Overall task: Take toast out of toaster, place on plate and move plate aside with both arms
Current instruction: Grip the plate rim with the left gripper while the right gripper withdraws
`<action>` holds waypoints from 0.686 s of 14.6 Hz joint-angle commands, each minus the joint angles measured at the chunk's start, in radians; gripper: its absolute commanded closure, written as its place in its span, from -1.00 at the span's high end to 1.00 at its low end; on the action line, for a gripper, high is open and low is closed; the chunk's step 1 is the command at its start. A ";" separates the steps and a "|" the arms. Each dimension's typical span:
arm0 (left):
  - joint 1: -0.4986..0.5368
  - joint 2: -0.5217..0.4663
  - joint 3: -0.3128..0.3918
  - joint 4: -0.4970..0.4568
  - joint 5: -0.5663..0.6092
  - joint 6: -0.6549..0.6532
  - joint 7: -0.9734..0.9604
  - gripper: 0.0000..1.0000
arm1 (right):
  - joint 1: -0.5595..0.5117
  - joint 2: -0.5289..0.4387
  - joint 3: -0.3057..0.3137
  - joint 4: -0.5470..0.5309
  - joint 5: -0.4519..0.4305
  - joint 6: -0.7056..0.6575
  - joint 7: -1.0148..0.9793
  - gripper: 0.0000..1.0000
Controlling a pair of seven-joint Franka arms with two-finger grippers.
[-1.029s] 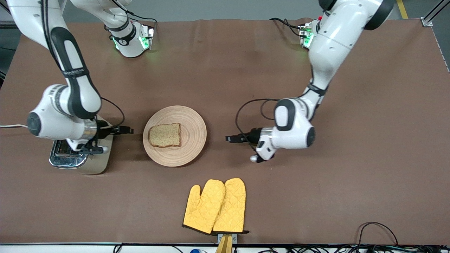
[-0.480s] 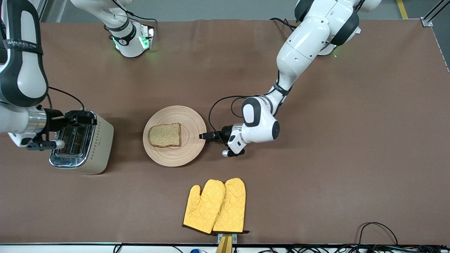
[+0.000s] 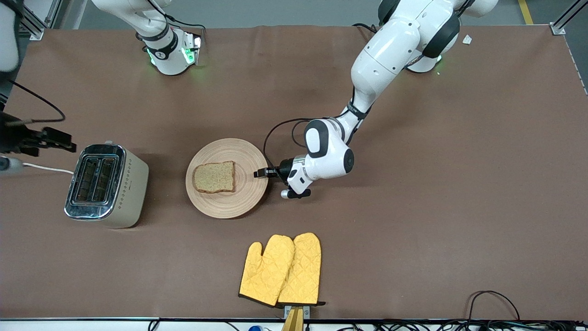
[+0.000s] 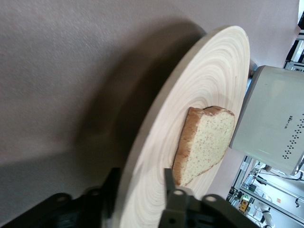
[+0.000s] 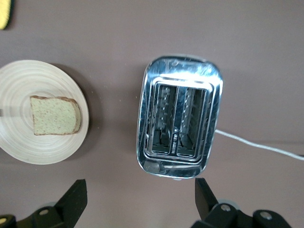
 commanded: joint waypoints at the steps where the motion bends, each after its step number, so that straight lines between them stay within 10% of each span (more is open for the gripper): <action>1: 0.000 0.017 0.001 0.024 -0.027 0.006 0.071 -0.96 | -0.002 -0.049 0.002 0.005 -0.022 -0.006 -0.023 1.00; 10: 0.106 -0.217 0.005 -0.108 0.053 -0.098 0.132 -0.99 | -0.134 -0.064 0.164 0.004 -0.031 -0.012 -0.020 1.00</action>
